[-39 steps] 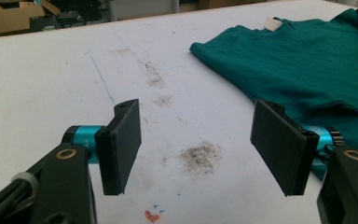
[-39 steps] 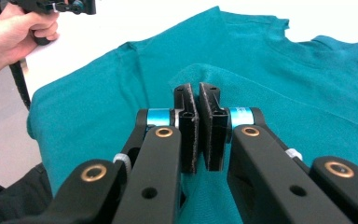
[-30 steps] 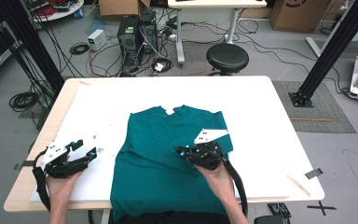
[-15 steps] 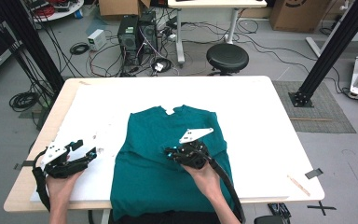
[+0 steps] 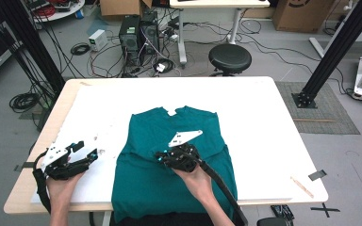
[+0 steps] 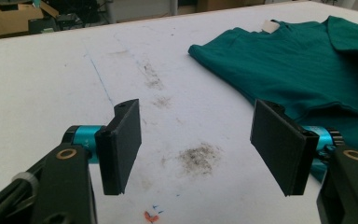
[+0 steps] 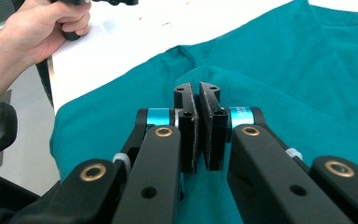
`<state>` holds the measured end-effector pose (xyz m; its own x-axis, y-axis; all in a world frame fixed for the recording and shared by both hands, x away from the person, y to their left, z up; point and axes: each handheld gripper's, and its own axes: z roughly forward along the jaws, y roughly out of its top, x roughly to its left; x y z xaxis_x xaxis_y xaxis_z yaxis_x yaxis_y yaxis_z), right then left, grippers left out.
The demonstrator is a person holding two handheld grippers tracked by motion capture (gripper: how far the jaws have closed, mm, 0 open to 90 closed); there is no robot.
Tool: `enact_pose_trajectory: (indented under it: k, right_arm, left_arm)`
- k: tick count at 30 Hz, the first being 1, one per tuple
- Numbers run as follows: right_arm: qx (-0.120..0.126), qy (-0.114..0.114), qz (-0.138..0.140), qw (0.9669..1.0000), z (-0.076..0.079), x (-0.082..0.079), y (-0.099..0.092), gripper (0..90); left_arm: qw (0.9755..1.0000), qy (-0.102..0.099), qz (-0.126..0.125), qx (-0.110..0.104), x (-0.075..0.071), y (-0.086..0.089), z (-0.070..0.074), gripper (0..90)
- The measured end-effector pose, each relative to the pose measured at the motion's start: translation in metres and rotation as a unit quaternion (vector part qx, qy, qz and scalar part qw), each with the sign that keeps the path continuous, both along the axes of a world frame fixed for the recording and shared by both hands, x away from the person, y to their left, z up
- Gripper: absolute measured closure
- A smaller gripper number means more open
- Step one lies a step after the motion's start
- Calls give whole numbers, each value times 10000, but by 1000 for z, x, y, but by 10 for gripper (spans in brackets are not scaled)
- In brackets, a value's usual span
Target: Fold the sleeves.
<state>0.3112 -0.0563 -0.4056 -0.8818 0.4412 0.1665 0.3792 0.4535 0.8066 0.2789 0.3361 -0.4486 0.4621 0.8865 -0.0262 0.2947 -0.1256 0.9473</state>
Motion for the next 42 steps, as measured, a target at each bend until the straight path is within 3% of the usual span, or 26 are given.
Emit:
enact_pose_trajectory:
  k: [27,30,33,34,37,42]
  right_arm:
    - [-123,222,312,9992,-15,-6,18,864]
    - [99,251,343,9990,-13,-6,17,586]
    - [138,227,171,9995,-10,-5,11,431]
    - [138,227,171,9995,-10,-5,11,431]
    - [50,38,-128,9999,-7,-4,2,297]
    - [-184,-216,-562,9980,-2,-1,-25,229]
  left_arm:
    - [10000,16,3,-6,0,0,0,336]
    - [10000,15,1,-8,0,0,0,336]
    - [10000,13,-6,-7,0,0,0,336]
    - [10000,11,-9,-9,0,0,0,336]
    - [10000,14,-20,2,0,1,0,336]
    - [10000,19,-27,8,0,0,0,336]
